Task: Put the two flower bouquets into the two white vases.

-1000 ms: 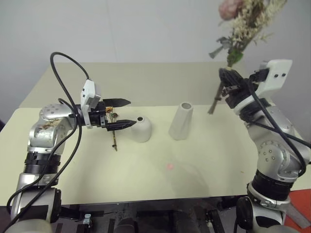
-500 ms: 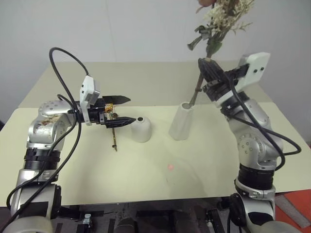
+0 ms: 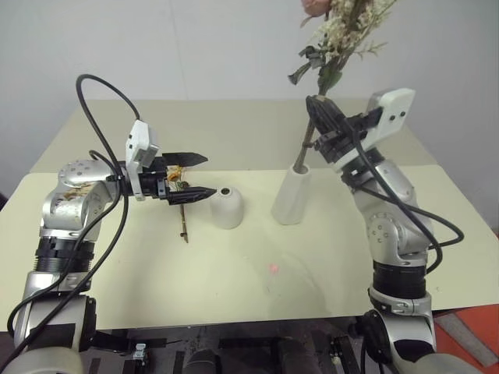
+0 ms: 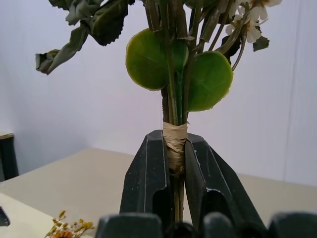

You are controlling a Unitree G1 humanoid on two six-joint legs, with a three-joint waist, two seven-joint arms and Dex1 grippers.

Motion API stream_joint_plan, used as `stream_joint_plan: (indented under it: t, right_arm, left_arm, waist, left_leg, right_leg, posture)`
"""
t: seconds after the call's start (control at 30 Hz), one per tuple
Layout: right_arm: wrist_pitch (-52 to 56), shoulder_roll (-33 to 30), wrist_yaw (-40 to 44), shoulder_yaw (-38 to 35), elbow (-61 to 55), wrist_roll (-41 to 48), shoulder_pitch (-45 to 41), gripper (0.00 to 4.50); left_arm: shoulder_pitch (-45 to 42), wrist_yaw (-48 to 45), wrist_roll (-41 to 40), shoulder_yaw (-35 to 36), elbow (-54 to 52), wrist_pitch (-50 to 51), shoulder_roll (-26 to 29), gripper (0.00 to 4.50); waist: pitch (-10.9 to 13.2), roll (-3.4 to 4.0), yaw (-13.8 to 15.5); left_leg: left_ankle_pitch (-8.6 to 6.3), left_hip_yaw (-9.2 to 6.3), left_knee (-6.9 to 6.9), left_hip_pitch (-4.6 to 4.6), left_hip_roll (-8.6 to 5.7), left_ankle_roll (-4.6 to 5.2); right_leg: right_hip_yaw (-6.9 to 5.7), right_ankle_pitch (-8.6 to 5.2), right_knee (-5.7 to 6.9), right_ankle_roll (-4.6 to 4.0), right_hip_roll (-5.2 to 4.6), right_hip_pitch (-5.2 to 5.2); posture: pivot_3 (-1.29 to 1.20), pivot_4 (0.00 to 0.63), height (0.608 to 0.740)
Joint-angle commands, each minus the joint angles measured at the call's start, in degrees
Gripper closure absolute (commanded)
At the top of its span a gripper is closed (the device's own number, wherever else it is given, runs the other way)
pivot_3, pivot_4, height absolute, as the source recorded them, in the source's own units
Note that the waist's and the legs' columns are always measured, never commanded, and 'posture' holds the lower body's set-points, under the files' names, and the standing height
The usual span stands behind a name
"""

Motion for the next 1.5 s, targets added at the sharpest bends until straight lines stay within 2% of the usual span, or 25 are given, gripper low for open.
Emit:
stream_joint_plan:
  t: [0.03,0.77,1.5]
  right_arm:
    - [-0.49,-0.2,-0.09,0.41,-0.03,-0.77,1.1,4.27]
    - [2.53,-0.79,-2.2,2.09,-7.99,-0.71,1.2,4.27]
    - [-3.44,0.78,-1.22,2.99,0.97,-4.17,4.02,4.27]
  left_arm:
    - [-2.33,0.34,-2.49,2.57,-1.51,1.54,0.62,0.0]
    - [-3.39,0.71,-2.86,3.2,-0.65,2.19,0.49,0.0]
    - [-3.53,0.56,-3.17,4.33,-0.45,2.22,1.22,0.0]
  waist:
    - [0.0,0.0,0.02]
    - [0.0,0.01,0.0]
    - [0.0,0.01,-0.05]
  left_leg:
    - [0.0,0.0,0.01,0.0,0.0,0.0]
    - [0.0,0.0,0.01,-0.01,0.0,0.0]
    - [0.0,0.0,0.01,-0.03,0.0,0.0]
  right_leg:
    - [0.0,0.0,0.01,0.0,0.0,0.0]
    - [0.0,0.0,0.01,0.0,0.0,-0.01]
    - [0.0,0.0,-0.01,0.0,0.01,-0.02]
  posture:
    - [0.0,0.15,0.74]
    - [0.0,0.15,0.74]
    - [0.0,0.15,0.74]
